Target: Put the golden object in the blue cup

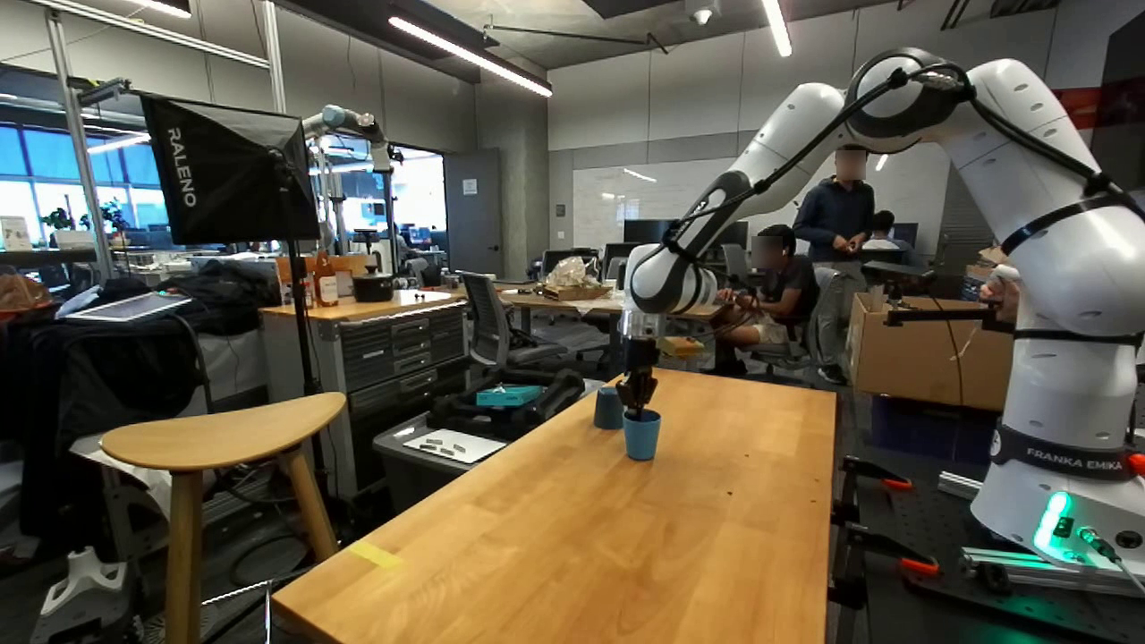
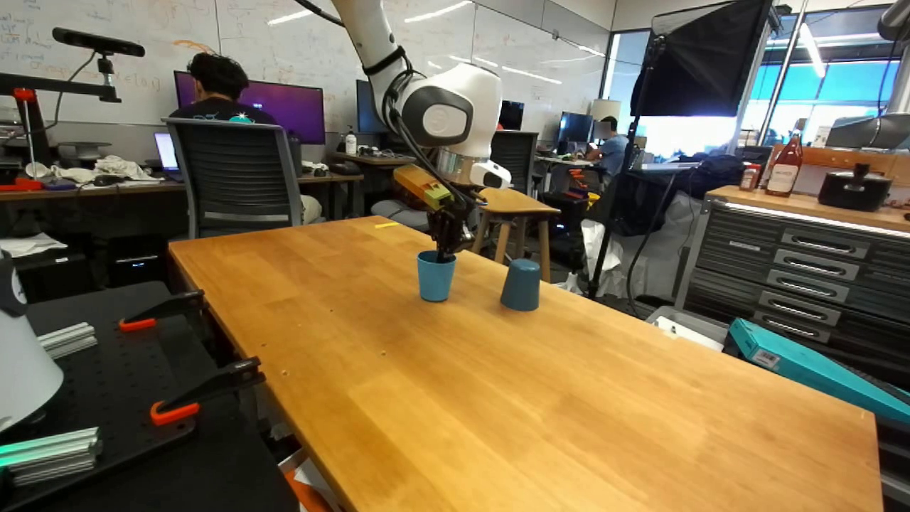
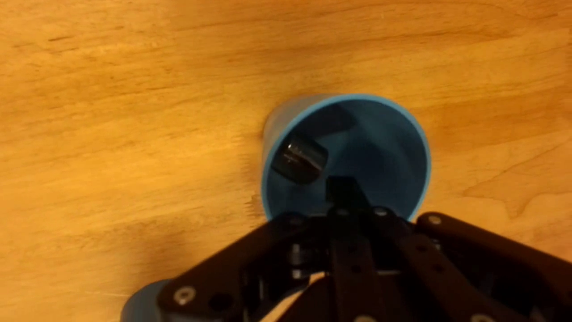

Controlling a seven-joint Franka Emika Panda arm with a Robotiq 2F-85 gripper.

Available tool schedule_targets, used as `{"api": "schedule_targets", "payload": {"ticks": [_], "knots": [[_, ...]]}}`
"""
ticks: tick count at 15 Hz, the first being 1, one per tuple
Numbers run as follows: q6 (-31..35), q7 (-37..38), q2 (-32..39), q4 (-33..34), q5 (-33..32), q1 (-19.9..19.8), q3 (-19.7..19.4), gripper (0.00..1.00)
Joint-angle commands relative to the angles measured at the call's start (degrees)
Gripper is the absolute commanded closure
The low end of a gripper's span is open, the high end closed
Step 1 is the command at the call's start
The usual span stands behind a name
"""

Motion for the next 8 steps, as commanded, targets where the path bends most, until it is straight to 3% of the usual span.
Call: {"api": "schedule_targets", "payload": {"ticks": [1,8], "knots": [[-1.4,-2.0,-2.5,0.0,1.0,-0.6,0.7,0.96],[-4.6,-4.9,-6.1,0.5,2.6,-1.7,0.9,0.96]]}}
